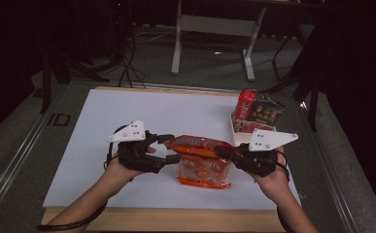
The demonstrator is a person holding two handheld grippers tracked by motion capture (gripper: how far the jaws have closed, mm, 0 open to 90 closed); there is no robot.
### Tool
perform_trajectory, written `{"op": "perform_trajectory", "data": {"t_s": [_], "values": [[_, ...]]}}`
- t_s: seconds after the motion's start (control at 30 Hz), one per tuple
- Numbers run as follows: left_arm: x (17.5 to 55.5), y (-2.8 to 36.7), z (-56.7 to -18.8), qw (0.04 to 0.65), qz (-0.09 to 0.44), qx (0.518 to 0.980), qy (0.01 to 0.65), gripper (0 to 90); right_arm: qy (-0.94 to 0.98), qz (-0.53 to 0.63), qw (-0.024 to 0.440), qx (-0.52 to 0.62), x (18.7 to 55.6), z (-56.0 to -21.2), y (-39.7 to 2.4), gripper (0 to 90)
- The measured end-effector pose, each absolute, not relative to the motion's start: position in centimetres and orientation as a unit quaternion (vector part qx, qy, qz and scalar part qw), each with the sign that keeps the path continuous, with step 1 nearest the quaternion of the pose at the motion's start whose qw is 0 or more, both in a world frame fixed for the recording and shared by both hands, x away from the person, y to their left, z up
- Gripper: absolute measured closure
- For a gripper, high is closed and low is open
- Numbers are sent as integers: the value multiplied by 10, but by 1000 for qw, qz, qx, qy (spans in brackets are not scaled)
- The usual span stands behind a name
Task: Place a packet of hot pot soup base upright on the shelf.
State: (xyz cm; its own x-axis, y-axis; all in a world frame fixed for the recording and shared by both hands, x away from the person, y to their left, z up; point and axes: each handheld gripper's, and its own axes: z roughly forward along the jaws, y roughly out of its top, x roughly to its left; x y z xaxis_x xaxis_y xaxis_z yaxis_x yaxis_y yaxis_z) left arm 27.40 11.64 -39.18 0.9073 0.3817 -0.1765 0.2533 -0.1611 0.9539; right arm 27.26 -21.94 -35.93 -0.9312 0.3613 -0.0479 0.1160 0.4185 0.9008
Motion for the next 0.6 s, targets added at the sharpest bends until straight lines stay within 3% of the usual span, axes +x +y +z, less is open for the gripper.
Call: {"op": "perform_trajectory", "data": {"t_s": [0.1,0.37,0.43,0.6], "values": [[277,120,-397,611,44,757,226,127,828,527,122,147,275,-352,-222,900],[276,126,-416,591,49,768,242,71,807,546,149,168,284,-326,-238,900],[276,129,-422,586,50,769,249,17,801,551,150,178,289,-320,-245,900],[275,137,-435,580,55,769,263,17,793,548,176,201,299,-309,-259,900]]}}
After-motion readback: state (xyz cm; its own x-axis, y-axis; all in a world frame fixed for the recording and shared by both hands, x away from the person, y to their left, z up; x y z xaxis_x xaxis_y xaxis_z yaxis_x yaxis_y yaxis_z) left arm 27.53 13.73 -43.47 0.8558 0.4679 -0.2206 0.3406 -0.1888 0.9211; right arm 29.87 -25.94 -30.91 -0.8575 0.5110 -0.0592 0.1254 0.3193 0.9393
